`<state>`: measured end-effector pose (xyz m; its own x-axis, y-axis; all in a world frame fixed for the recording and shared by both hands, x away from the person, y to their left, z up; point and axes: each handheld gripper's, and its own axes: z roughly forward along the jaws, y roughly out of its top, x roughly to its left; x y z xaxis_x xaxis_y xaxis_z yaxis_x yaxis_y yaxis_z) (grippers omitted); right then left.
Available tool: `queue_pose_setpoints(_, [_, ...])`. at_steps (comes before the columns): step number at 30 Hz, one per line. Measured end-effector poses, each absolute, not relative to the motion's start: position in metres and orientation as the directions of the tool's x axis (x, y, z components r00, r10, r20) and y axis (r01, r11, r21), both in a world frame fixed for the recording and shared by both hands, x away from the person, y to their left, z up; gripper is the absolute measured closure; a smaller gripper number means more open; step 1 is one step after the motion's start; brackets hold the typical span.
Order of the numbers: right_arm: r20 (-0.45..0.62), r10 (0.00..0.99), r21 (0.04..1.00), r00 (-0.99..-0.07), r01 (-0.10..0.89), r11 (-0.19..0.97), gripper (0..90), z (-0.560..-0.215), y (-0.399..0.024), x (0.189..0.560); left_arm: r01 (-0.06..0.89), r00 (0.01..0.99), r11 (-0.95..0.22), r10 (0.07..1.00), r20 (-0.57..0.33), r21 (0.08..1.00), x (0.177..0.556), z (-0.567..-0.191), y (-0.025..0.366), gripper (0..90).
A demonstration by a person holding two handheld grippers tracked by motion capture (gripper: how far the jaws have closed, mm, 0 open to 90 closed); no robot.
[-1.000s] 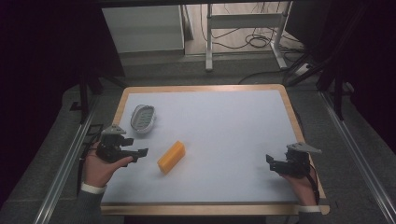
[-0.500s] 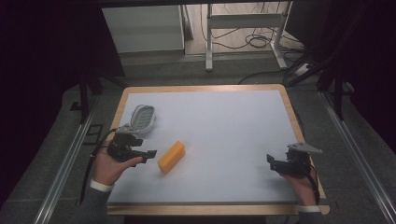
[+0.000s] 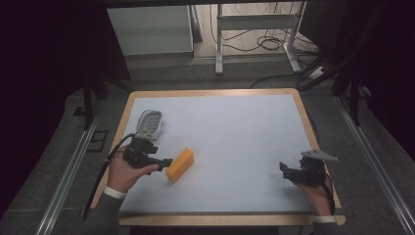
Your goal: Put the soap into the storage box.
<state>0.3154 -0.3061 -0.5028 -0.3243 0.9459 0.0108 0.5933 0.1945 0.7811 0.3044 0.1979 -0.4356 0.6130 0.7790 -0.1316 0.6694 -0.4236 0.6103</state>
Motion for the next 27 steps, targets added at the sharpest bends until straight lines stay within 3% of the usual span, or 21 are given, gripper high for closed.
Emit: queue_pose_setpoints(27, [0.010, 0.946, 0.778, -0.325, 0.597, 0.197, 8.5, -0.506, -0.306, 0.316, 0.711, 0.626, -0.493, 0.768, -0.133, 0.501, 0.327, -0.466, 0.154, 27.8])
